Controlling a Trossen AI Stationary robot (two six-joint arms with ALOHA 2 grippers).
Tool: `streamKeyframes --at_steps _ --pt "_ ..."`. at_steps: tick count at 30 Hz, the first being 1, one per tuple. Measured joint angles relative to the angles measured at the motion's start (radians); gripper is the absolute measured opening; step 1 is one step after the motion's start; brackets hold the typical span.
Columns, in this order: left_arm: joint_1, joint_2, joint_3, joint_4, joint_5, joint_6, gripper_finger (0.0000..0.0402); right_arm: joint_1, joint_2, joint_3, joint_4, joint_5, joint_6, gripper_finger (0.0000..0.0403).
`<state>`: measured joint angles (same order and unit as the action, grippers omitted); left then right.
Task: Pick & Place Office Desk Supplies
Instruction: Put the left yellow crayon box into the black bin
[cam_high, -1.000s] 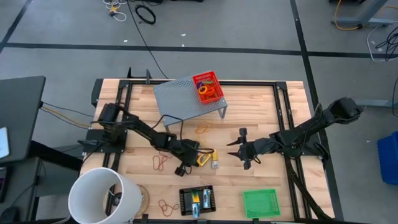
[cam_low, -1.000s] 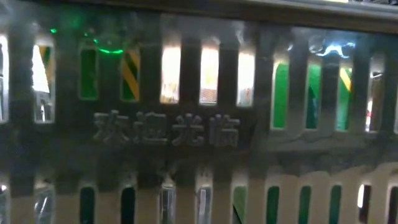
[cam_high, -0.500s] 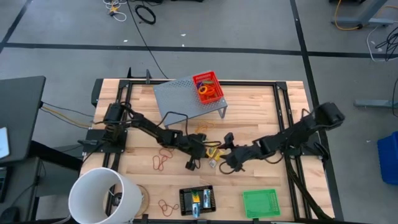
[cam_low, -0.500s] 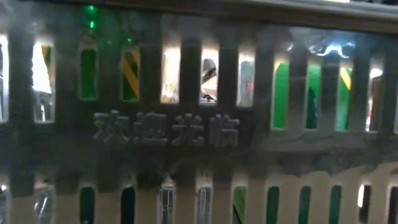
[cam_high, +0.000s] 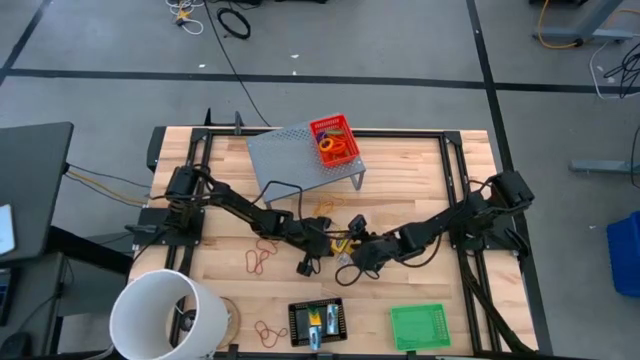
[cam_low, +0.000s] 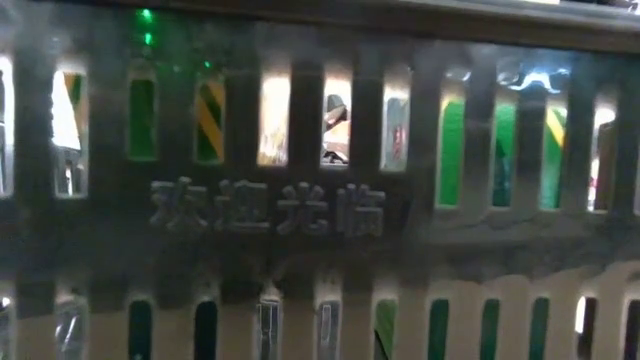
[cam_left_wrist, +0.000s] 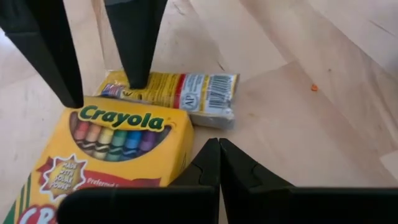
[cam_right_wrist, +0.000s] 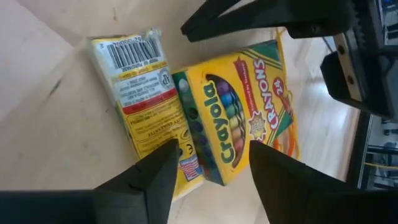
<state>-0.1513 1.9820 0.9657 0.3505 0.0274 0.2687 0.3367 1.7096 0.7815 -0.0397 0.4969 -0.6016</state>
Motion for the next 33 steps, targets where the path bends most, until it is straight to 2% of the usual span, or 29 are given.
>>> streamKeyframes --at_steps 3,8,12,17,23,28,33 --pt "0.0 0.0 0.0 0.001 0.011 0.0 0.0001 0.001 0.0 0.0 -0.003 0.013 -0.04 0.0197" --pt "0.0 0.0 0.0 0.001 0.019 0.005 0.0001 0.005 -0.002 -0.003 -0.008 0.099 -0.092 0.0181" --pt "0.0 -0.001 0.0 0.001 0.019 0.006 0.0001 -0.001 -0.002 -0.003 -0.004 0.109 -0.087 0.0179" --pt "0.0 -0.001 0.0 0.001 0.019 0.012 0.0001 0.014 -0.002 0.038 -0.002 0.111 -0.065 0.0179" --pt "0.001 -0.001 0.0 -0.002 0.019 0.012 0.0001 0.034 0.002 0.112 -0.084 0.111 -0.042 0.0179" --pt "0.0 -0.001 0.0 -0.006 0.044 0.012 0.0001 0.027 0.006 0.114 -0.144 0.047 0.015 0.0179" --pt "0.0 -0.001 0.0 -0.006 0.044 0.012 0.0001 0.018 0.006 0.114 -0.138 0.038 0.024 0.0178"
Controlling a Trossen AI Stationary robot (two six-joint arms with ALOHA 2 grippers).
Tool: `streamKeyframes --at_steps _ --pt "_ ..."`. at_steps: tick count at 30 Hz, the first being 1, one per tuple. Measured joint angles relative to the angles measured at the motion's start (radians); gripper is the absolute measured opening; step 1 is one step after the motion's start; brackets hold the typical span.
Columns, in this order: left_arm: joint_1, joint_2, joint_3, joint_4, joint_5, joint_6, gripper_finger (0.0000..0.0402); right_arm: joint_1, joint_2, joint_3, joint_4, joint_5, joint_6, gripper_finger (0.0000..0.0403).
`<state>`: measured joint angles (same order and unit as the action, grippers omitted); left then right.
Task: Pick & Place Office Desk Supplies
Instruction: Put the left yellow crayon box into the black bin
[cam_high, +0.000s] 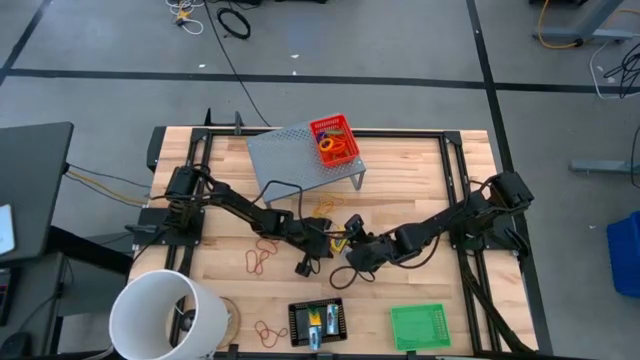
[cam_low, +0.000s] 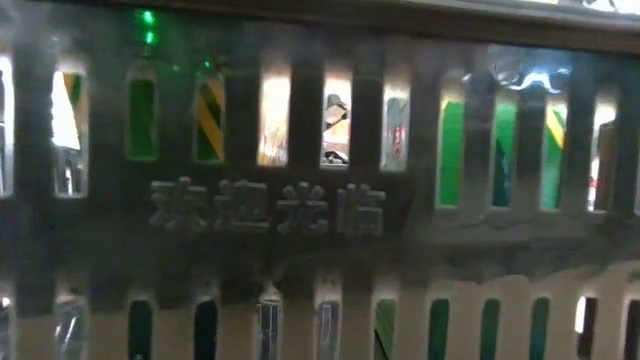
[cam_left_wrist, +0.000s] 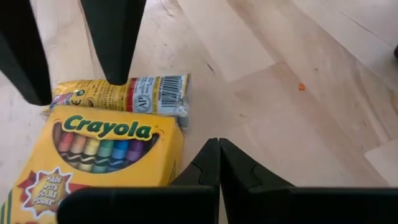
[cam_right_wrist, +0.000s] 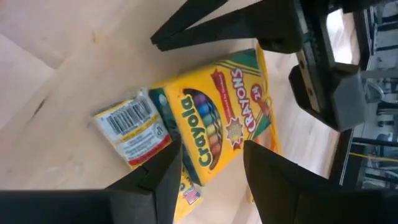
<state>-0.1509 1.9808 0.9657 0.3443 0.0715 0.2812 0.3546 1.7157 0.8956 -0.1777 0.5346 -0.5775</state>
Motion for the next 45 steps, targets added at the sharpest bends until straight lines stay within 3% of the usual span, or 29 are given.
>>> streamKeyframes --at_steps 4,11,37,45 --pt "0.0 0.0 0.0 0.0 0.0 0.0 0.0001 -0.018 0.019 0.0 0.006 -0.045 -0.006 0.0178" --pt "0.0 0.0 0.0 0.0 0.001 0.0 0.0001 -0.037 0.075 -0.001 0.085 -0.027 -0.041 0.0178" --pt "0.0 0.0 0.0 -0.002 0.012 0.004 0.0001 -0.048 0.077 0.016 0.113 -0.02 -0.083 0.0178" --pt "0.0 0.0 0.0 -0.002 0.012 0.004 0.0001 -0.075 0.077 0.017 0.122 -0.094 -0.093 0.0178"
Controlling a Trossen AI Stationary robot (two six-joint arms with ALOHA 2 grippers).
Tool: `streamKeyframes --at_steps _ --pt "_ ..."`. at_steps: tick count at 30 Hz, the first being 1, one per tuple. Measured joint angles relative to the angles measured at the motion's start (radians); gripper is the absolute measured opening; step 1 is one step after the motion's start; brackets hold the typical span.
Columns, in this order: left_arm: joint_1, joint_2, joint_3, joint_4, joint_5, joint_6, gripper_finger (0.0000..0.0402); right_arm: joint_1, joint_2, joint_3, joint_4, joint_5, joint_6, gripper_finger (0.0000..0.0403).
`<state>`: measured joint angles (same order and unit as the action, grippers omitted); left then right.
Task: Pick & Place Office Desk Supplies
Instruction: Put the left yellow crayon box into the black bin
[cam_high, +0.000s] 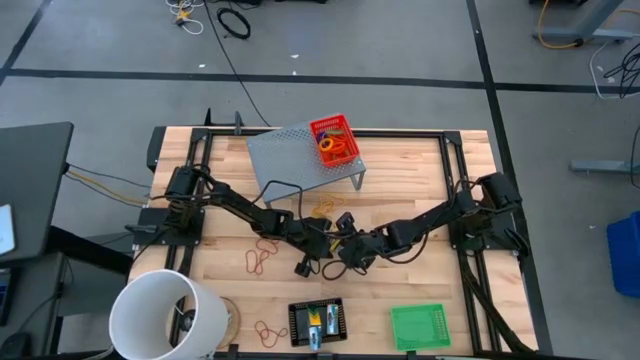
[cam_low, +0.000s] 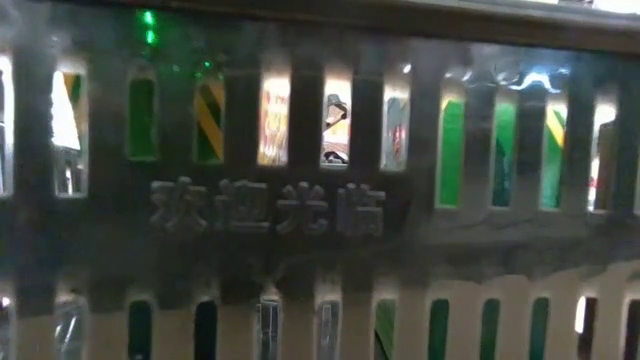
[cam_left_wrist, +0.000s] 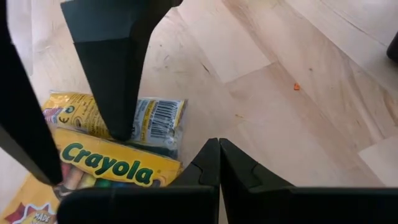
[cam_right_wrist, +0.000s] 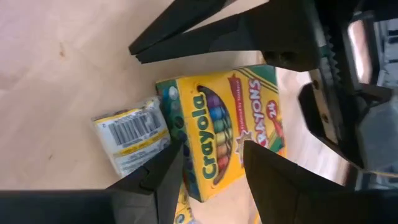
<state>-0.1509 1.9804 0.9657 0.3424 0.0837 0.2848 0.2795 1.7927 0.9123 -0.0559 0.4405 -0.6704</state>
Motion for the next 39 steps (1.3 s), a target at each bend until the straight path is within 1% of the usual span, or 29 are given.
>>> streamKeyframes --at_steps 4,8,10,13,16,17,18,23,26,30,32,36,39 --pt "0.0 0.0 0.0 0.0 0.0 0.0 0.0001 -0.016 0.014 0.0 0.006 -0.042 0.0 0.0174" --pt "0.0 0.0 0.0 0.0 0.003 0.0 0.0001 -0.02 0.052 0.004 0.032 -0.033 -0.022 0.0159" --pt "0.0 0.0 0.0 0.0 0.006 0.0 0.0001 -0.02 0.071 0.004 0.053 -0.033 -0.032 0.0145" --pt "0.0 0.0 0.0 0.0 0.006 0.0 0.0001 -0.02 0.084 0.004 0.067 -0.031 -0.042 0.0103" --pt "0.0 0.0 0.0 0.0 0.006 0.0 0.0001 -0.01 0.084 0.004 0.066 -0.016 -0.054 0.0034" --pt "0.0 0.0 0.0 0.0 0.006 0.0 0.0001 -0.004 0.084 0.003 0.067 0.002 -0.057 0.0019" --pt "0.0 0.0 0.0 0.0 0.008 -0.002 0.0001 0.003 0.085 0.002 0.065 0.026 -0.063 0.0013" --pt "-0.007 -0.008 -0.001 -0.004 0.06 -0.014 0.0001 0.038 0.086 0.0 0.061 0.11 -0.068 0.0003" --pt "-0.021 -0.03 -0.001 -0.011 0.075 -0.012 0.0001 0.06 0.076 -0.002 0.05 0.127 -0.056 0.0002" --pt "-0.04 -0.085 -0.001 -0.018 0.068 -0.01 0.0001 0.088 0.047 -0.003 0.02 0.136 -0.03 0.0002" --pt "-0.052 -0.119 -0.001 -0.035 0.037 -0.009 0.0001 0.101 0.033 -0.003 0.001 0.146 -0.014 0.0001" --pt "-0.076 -0.197 -0.001 -0.092 -0.081 -0.004 0.0001 0.132 0.004 -0.003 -0.031 0.162 0.017 0.0001" --pt "-0.091 -0.256 -0.002 -0.125 -0.144 -0.004 0.0001 0.156 -0.012 -0.003 -0.047 0.162 0.028 0.0001"
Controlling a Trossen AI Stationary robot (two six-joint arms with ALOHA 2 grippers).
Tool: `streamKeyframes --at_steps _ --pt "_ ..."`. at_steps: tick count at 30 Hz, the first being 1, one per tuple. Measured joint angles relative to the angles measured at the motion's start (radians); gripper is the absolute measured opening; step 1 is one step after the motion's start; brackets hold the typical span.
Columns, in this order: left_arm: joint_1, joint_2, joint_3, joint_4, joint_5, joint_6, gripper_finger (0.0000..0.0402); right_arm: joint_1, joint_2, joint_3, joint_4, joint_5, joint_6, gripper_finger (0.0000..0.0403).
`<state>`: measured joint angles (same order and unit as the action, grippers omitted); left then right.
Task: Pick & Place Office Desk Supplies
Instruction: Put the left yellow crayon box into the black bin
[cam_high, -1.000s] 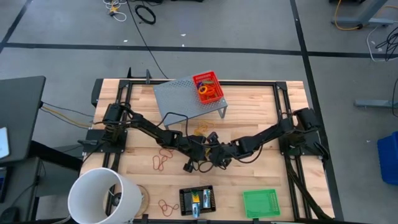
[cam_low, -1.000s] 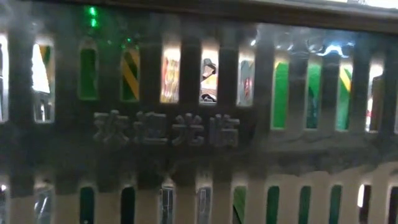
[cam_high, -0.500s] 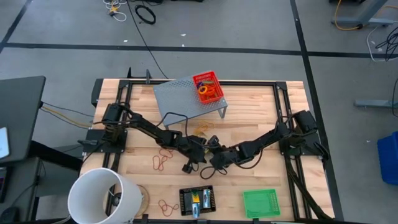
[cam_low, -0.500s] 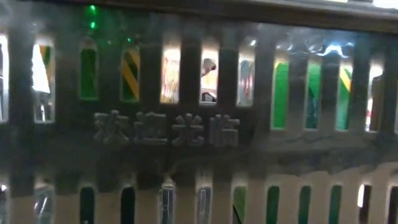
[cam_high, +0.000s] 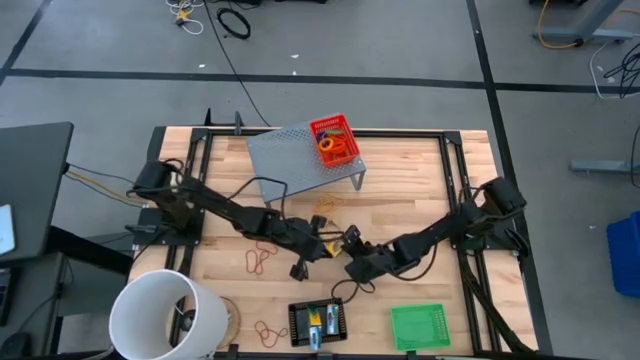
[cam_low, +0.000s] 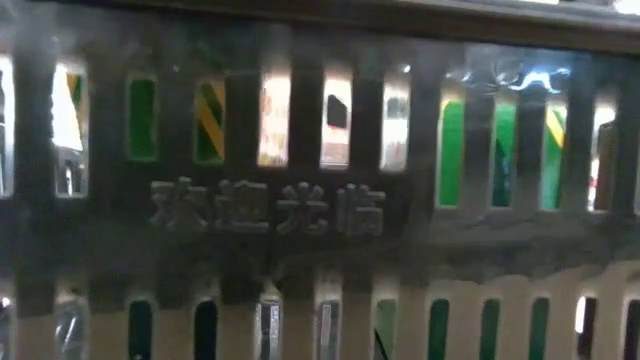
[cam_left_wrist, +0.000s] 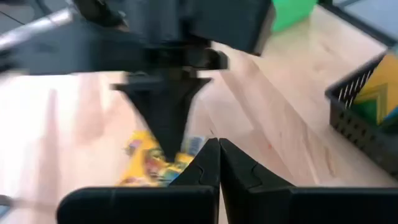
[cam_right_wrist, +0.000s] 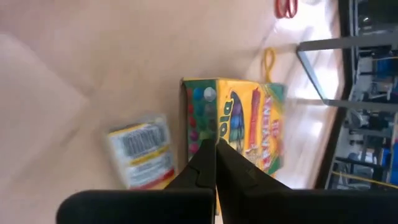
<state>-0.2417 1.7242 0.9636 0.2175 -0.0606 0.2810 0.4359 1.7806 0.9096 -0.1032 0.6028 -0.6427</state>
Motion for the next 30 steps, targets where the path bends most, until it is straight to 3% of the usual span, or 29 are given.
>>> streamKeyframes --at_steps 4,11,19,25,30 --pt "-0.015 -0.085 -0.025 0.027 -0.02 0.0 0.0001 0.026 -0.015 0.0 -0.02 0.0 0.023 0.0" --pt "-0.013 -0.288 -0.217 0.304 0.008 -0.015 0.0001 0.047 -0.02 0.001 -0.031 0.002 0.063 0.0" --pt "0.002 -0.53 -0.427 0.318 -0.09 -0.063 0.0001 0.049 -0.039 0.022 -0.061 -0.031 0.021 0.0" --pt "0.029 -0.607 -0.537 0.325 -0.121 -0.122 0.0001 0.05 -0.068 0.156 -0.224 -0.031 -0.025 0.0" --pt "0.048 -0.601 -0.585 0.337 -0.125 -0.143 0.0001 0.049 -0.073 0.299 -0.369 -0.142 -0.121 0.0"
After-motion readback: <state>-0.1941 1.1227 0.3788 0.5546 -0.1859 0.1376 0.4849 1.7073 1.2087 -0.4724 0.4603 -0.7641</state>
